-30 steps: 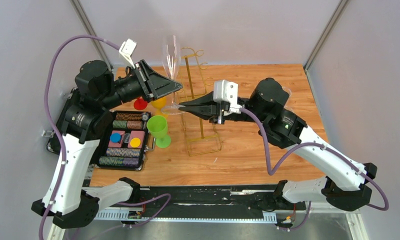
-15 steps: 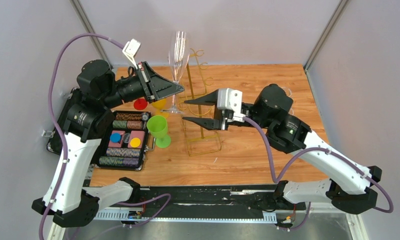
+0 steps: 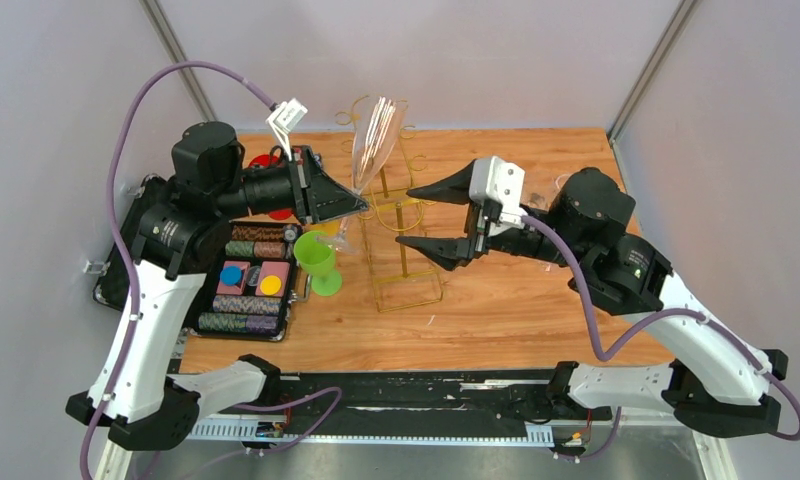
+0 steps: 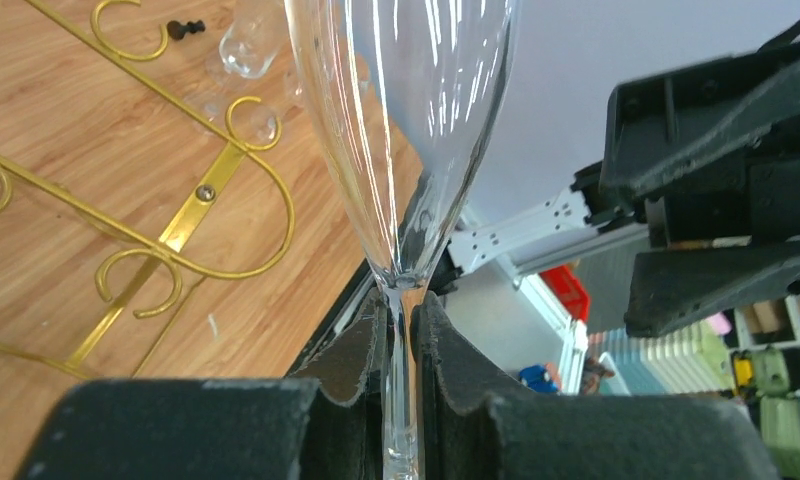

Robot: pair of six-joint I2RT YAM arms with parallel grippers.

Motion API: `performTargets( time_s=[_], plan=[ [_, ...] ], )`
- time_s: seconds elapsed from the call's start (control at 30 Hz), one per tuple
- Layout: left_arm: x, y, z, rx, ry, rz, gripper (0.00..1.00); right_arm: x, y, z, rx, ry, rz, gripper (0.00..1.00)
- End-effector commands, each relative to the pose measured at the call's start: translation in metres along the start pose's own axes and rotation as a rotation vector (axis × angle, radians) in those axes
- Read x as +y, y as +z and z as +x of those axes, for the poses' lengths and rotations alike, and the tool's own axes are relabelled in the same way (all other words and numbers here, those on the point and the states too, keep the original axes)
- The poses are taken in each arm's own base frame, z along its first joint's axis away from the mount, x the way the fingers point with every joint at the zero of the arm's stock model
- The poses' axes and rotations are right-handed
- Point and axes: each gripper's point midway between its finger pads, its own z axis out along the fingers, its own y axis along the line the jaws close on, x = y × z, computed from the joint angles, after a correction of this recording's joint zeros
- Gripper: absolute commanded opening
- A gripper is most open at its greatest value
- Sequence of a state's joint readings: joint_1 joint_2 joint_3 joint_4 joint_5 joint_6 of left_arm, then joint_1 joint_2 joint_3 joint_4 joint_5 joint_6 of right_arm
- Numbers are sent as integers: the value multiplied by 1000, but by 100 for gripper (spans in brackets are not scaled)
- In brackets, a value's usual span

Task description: Take the wine glass off the wine glass rack

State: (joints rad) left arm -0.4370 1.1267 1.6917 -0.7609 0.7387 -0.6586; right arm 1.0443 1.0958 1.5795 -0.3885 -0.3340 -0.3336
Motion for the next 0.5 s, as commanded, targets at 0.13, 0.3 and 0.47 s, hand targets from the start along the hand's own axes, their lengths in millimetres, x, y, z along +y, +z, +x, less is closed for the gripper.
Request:
performTargets(
  time_s=[0.13,0.3,0.47],
  plan=[
    [10,-16,40,156,222,20,0,-6,-12,8,138,113,52,64],
    [17,-25,64,234,273,31,0,-1,-22,0,158,157,35,65],
    [10,-31,79,248,324,90,0,10,-35,-10,151,186,-14,67]
  ],
)
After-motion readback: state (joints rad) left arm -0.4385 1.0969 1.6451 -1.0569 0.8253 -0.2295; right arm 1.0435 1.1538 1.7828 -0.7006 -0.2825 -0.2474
